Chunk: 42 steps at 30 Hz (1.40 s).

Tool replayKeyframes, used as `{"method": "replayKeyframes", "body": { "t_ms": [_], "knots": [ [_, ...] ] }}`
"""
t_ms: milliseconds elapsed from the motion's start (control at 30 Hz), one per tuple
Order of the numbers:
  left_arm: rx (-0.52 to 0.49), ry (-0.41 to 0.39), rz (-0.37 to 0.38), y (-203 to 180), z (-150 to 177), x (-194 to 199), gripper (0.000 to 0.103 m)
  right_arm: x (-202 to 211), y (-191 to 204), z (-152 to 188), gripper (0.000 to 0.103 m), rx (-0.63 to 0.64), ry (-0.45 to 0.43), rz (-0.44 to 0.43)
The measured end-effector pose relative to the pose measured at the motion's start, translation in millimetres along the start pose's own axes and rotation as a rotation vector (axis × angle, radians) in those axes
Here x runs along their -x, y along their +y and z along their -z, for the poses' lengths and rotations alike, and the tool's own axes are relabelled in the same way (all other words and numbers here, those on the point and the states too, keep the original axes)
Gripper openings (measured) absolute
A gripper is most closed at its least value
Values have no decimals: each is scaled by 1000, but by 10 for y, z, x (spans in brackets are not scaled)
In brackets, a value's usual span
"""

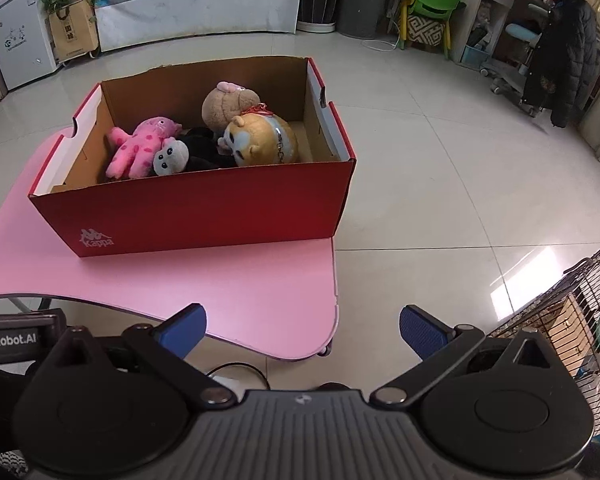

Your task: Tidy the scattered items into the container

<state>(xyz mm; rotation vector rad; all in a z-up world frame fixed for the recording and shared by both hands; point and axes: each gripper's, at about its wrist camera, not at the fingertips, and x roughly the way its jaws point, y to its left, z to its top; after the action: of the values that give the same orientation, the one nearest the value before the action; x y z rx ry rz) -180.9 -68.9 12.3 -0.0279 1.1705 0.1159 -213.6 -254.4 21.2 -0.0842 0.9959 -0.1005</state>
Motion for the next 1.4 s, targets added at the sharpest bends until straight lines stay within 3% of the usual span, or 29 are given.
{"method": "replayKeyframes", "body": {
  "t_ms": [400,600,733,1000,1400],
  "knots": [
    [4,-9,-7,-69,-56,80,103,29,-15,-126,103,18,-5,4],
    [-11,-6,-18,-158,-124,-13,103,-60,55,-210,103,98,-33,32],
    [-14,2,-12,-218,-153,-62,103,-159,0,-237,103,44,-10,-25],
    [-11,21,-27,-225,-172,-141,103,-294,-31,-212,103,-23,50,-55],
    [-7,27,-17,-192,-182,-165,103,-379,44,-198,103,-23,73,-33]
  ]
}}
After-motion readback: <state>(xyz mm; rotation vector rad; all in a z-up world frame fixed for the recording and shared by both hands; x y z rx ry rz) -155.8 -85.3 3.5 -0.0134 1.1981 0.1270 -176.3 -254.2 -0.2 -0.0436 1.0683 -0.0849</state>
